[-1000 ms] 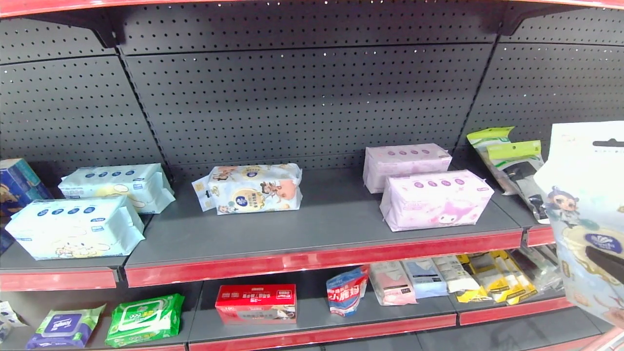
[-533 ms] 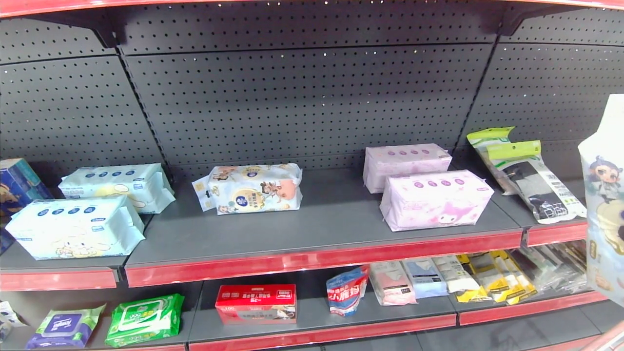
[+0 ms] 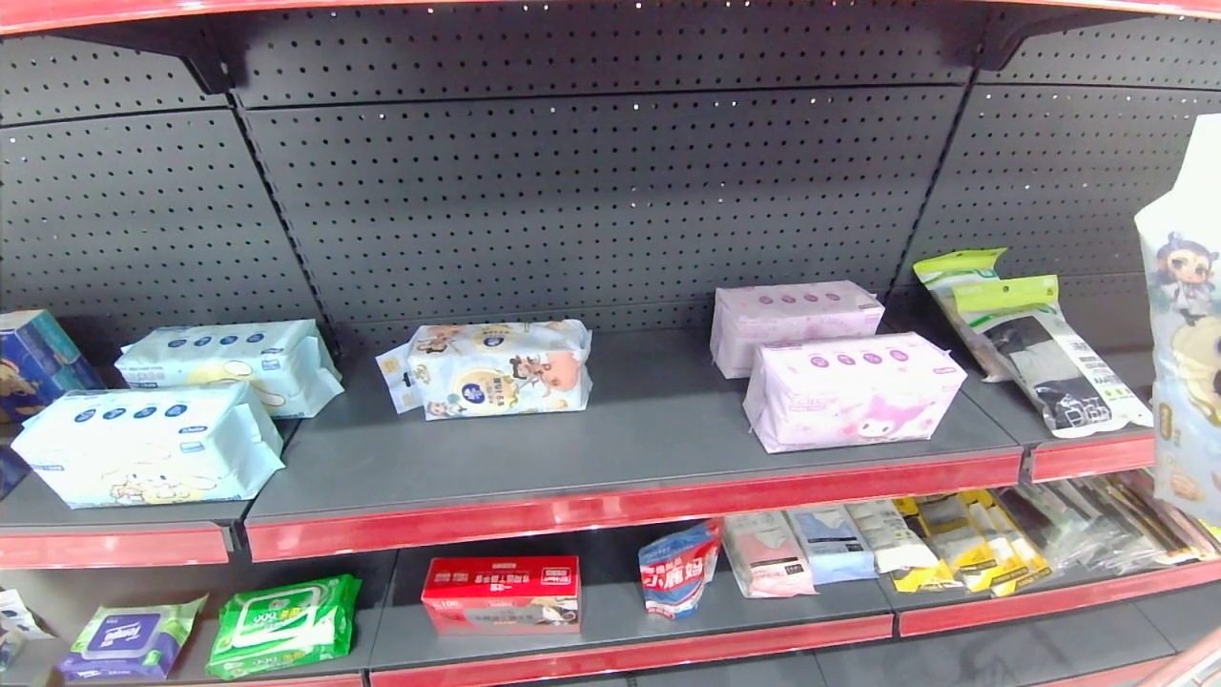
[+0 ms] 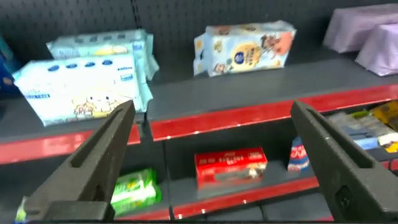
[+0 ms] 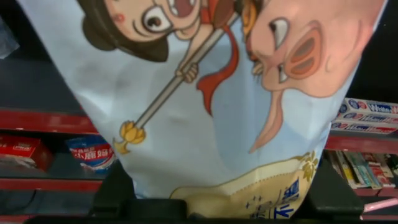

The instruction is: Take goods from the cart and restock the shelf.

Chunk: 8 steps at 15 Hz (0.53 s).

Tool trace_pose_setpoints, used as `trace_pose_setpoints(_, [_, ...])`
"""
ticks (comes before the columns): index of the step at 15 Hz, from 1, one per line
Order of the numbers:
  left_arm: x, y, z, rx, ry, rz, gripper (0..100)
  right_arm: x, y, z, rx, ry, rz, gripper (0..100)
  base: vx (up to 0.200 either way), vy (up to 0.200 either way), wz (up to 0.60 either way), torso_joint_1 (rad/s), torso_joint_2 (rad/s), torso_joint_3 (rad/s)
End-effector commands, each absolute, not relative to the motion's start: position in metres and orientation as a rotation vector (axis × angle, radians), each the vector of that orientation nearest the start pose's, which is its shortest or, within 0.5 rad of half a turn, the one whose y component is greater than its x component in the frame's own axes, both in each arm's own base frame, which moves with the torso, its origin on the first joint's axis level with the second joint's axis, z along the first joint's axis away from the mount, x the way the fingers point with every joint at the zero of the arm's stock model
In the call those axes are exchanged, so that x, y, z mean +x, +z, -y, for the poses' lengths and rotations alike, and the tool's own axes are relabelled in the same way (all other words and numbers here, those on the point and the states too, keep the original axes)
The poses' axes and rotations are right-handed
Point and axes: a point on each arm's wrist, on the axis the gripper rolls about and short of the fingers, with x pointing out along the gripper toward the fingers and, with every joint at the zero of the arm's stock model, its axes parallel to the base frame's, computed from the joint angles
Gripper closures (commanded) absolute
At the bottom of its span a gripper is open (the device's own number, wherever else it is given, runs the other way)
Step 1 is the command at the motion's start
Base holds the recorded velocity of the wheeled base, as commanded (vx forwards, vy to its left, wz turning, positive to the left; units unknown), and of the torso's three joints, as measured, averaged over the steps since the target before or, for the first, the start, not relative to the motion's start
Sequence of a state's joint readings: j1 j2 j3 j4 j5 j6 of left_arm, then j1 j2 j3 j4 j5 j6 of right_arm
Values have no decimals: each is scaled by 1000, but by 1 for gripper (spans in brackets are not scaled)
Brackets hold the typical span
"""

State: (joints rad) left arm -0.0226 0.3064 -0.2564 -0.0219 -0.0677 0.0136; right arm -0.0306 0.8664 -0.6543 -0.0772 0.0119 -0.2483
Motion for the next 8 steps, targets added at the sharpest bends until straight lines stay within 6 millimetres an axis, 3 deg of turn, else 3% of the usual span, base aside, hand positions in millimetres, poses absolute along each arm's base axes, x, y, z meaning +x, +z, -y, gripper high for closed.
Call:
trace_pose_setpoints(1, [101, 194, -7, 17, 105, -319, 0, 107, 266, 2, -249, 12, -122, 100, 0, 0, 0, 0, 0, 0])
trace_pose_setpoints(3, [139, 193, -22, 176, 211, -377, 0, 106, 270, 0, -239, 85, -98, 100, 0, 0, 0, 0, 0, 0])
trace_pose_setpoints(7, [196, 184, -20, 156, -195, -380, 0, 108, 260, -1, -228, 155, -129, 100, 0, 0, 0, 0, 0, 0])
trace_pose_setpoints(8, [223, 189, -23, 163, -271, -361, 0, 111, 257, -1, -226, 154, -148, 100, 0, 0, 0, 0, 0, 0])
